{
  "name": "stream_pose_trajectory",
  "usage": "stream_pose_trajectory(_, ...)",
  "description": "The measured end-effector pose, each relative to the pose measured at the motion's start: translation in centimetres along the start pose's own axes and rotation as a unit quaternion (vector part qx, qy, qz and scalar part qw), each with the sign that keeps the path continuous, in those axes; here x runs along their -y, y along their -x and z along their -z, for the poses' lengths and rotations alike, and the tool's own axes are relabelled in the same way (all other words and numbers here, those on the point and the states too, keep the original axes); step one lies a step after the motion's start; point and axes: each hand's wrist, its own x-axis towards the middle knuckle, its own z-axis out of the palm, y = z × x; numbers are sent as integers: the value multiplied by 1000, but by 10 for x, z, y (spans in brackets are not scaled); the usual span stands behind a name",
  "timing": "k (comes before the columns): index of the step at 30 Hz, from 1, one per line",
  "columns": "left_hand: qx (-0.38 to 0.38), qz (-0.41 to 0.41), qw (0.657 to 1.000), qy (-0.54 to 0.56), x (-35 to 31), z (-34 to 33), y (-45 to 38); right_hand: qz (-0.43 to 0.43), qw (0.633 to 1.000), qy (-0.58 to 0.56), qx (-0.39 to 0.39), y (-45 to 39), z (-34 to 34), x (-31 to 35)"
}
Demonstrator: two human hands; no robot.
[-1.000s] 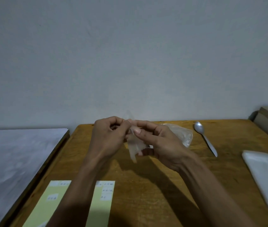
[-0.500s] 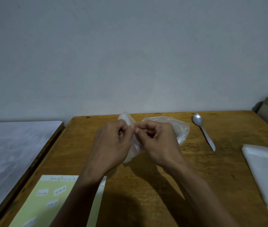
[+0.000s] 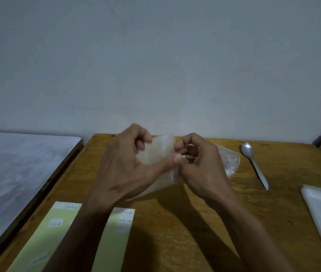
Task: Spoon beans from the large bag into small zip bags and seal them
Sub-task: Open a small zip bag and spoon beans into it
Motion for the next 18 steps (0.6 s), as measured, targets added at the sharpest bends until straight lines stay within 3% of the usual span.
stream_pose_trajectory(3, 157, -26, 982, -100, 6, 8, 4, -28, 993, -103, 49, 2, 7, -4)
stream_pose_trajectory(5, 211, -49, 967, -136, 7, 2, 6, -47, 988, -124, 80, 3, 12, -8)
stream_pose_trajectory(9, 223, -80, 950, -203, 6, -12, 8, -37, 992, 21, 120, 7, 21, -19)
stream_pose_trajectory(13, 282, -59, 930, -227, 5, -26, 14, 8, 971, 175, 162, 12, 32, -22)
stream_pose_trajectory(18, 334, -44, 916, -219, 9, -44, 25, -34, 945, 250, 208, 22, 41, -24)
